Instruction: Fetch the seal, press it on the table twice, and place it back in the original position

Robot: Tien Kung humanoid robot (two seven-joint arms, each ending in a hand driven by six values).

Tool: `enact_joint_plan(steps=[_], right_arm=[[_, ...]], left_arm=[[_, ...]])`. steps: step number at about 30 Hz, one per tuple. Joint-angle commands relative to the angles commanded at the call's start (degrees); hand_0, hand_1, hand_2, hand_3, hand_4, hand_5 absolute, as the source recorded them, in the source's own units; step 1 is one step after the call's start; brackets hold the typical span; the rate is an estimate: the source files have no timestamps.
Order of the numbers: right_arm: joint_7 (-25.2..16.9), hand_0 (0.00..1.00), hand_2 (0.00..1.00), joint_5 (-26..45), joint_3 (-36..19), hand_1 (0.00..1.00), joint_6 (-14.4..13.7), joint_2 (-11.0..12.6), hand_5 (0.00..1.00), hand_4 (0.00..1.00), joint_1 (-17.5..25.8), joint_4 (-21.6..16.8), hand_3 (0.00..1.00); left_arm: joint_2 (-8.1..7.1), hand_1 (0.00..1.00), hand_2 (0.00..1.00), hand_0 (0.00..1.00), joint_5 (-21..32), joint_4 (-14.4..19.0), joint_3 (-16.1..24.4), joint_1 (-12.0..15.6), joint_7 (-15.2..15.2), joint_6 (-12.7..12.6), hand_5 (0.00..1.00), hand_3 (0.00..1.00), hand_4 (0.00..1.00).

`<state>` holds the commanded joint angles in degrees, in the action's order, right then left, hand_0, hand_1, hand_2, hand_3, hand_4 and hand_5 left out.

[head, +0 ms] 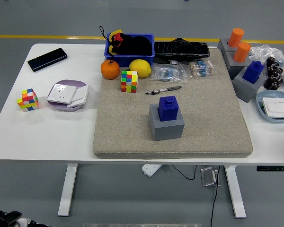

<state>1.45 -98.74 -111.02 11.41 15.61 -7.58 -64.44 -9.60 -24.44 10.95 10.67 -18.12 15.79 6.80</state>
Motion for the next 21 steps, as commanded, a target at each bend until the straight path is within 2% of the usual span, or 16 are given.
enact_joint_plan(steps=[9,21], right_arm=[[0.3,0.887,0.808,0.2,0.3,0.833,-0.2,0.3,0.417,0.943,-0.1,-0.2,0.784],[0.4,0.879,0.801,0.0,0.1,0.828,-0.3,0.3,0.409,0.933,-0.1,-0.3,0.779]], left_arm=[[-0.39,0.691,0.68,0.717,1.1,0.2,-0.9,-0.6,-0.6,0.0,0.264,0.748,0.678],[-0.33,0.691,0.679,0.717,-0.5,0.2,0.3,-0.5,-0.1,0.1,0.262,0.748,0.676]])
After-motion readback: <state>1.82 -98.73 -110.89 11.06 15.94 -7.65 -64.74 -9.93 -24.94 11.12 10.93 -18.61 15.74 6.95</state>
